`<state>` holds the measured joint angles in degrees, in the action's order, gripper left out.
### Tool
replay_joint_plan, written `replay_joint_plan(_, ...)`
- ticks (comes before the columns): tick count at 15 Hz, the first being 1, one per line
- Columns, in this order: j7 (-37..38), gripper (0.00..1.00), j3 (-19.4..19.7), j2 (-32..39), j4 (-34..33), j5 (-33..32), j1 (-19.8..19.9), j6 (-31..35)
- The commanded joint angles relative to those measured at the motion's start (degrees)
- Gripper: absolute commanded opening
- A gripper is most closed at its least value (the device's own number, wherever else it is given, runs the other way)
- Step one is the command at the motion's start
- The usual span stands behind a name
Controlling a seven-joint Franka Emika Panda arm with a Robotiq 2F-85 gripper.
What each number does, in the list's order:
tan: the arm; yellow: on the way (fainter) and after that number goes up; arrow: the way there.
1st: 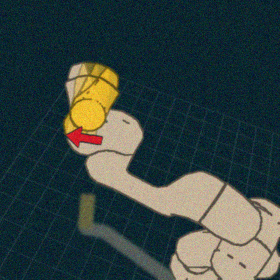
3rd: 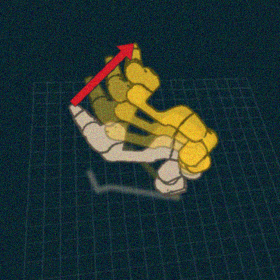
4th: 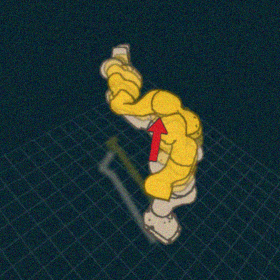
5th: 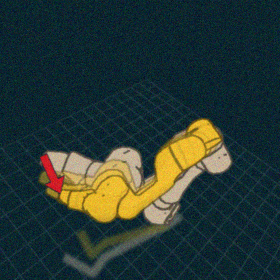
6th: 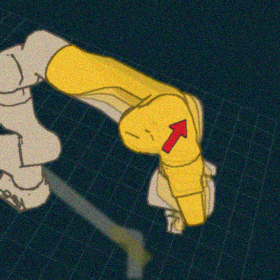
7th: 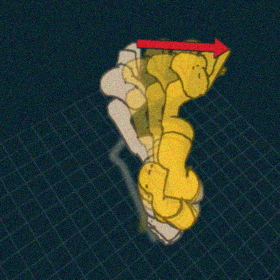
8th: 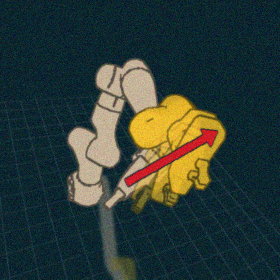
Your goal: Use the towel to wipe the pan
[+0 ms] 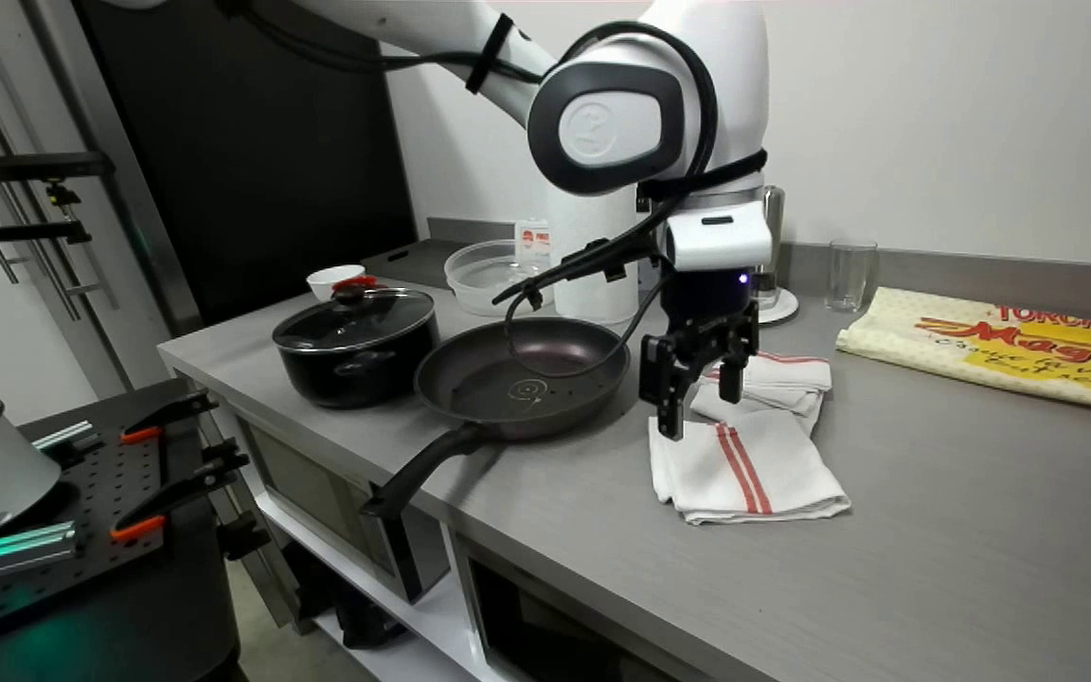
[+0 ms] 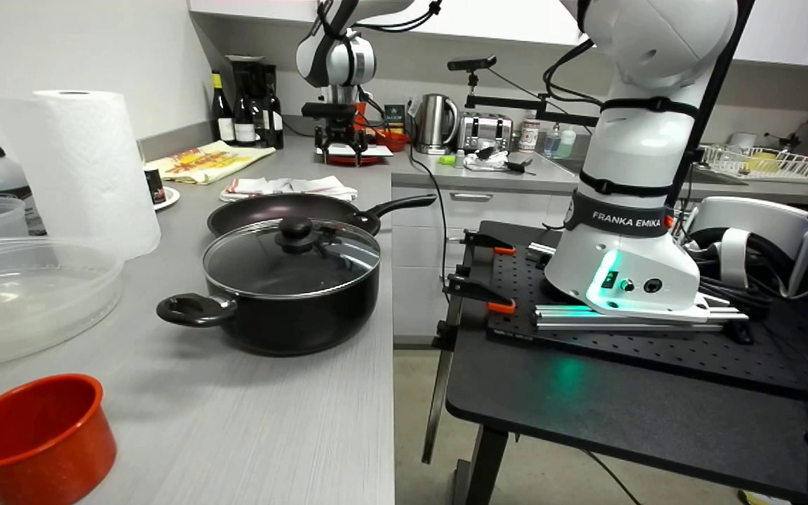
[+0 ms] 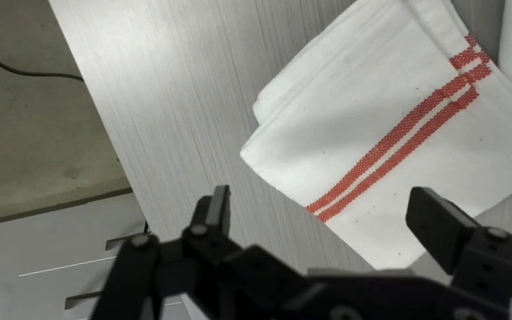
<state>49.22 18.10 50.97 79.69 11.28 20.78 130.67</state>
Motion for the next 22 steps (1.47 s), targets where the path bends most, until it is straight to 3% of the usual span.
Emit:
replay_joint_plan(1,2.46,1.00,-1.07,6.22,-8.04,1.58,1.78,-2.57)
replay_joint_plan(13,0.96,1.00,-6.12,17.46,-22.14,3.70,6.32,0.08)
replay_joint_plan(22,1.65,1.00,-6.20,23.03,-27.94,2.86,6.96,-1.54)
